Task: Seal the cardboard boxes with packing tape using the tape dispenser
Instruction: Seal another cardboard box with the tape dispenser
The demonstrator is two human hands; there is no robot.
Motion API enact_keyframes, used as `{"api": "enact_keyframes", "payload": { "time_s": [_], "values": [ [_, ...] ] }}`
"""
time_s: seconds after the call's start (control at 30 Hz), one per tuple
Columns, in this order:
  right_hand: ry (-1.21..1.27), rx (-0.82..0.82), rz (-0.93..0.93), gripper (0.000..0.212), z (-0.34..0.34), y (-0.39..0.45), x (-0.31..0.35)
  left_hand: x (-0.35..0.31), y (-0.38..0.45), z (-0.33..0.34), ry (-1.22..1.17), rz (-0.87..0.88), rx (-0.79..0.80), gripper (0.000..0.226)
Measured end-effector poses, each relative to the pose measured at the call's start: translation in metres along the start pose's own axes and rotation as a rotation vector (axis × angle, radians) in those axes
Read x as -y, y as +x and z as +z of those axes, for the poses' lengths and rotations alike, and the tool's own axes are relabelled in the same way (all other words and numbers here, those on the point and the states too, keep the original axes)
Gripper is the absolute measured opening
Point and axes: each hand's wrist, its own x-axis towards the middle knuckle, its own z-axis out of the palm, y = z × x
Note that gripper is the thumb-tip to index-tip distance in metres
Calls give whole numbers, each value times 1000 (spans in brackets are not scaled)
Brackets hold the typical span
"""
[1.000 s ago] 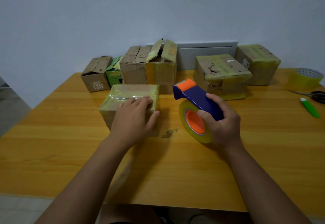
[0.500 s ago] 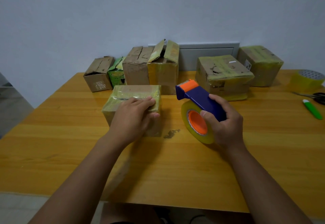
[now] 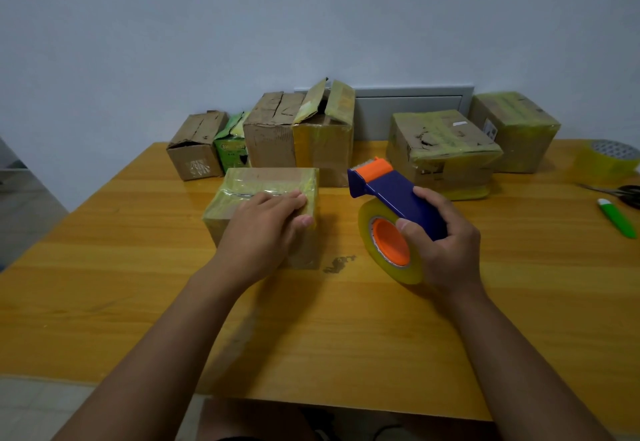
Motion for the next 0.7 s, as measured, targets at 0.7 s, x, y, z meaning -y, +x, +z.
{"api": "enact_keyframes", "payload": {
  "time_s": [0.7],
  "values": [
    [-33, -69, 28, 64, -18, 10, 13, -31, -1, 10, -43, 120, -88, 46]
  ]
}}
